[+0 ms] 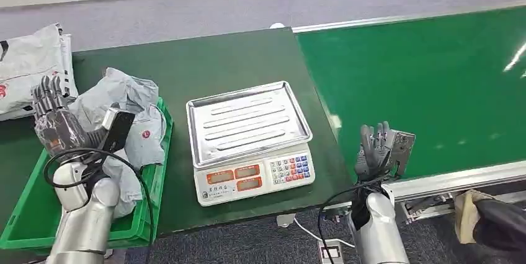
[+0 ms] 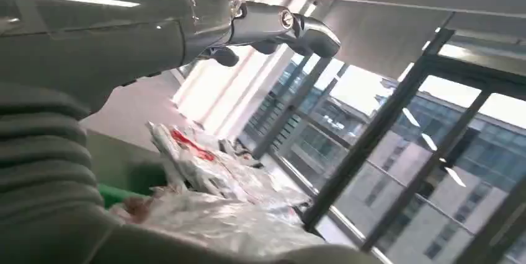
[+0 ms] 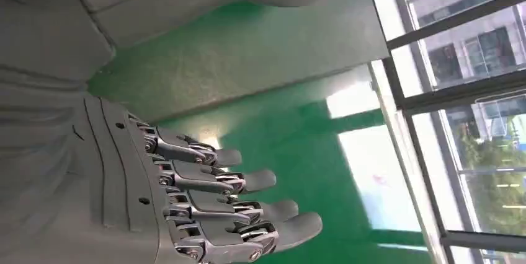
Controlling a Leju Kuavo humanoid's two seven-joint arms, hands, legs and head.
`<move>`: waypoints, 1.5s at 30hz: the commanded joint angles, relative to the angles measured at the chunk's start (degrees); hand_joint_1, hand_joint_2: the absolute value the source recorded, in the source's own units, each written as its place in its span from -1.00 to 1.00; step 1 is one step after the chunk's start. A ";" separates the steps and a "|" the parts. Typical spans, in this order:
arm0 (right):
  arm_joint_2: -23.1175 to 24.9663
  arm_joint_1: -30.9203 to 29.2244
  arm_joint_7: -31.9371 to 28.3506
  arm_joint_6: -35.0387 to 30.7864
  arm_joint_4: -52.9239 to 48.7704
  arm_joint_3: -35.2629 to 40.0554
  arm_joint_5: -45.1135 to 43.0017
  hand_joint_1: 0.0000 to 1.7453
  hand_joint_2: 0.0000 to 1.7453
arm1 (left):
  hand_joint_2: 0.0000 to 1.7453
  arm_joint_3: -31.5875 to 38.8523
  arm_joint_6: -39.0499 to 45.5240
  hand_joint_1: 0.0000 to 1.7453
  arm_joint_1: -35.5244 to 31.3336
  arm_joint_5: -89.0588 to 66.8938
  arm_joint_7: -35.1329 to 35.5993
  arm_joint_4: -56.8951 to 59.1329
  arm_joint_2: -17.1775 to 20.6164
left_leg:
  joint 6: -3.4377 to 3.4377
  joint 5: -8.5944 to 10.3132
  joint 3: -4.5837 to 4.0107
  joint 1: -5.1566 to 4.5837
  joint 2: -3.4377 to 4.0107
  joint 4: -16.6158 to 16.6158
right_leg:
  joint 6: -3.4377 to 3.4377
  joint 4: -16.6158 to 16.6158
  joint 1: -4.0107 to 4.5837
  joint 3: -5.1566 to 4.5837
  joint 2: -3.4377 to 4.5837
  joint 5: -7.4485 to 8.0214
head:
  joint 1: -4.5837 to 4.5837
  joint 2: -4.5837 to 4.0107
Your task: Moved the parcel from conveyor to table for the left to box.
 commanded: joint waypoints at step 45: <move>-0.57 -33.04 2.66 5.77 30.68 20.86 4.82 -1.00 1.00 | 1.00 -15.76 -32.00 -1.00 -22.60 64.49 -25.89 35.93 -14.01 | 0.00 0.07 0.12 0.04 0.02 0.08 | 0.03 -0.01 0.04 0.14 0.17 0.20 | 0.02 0.00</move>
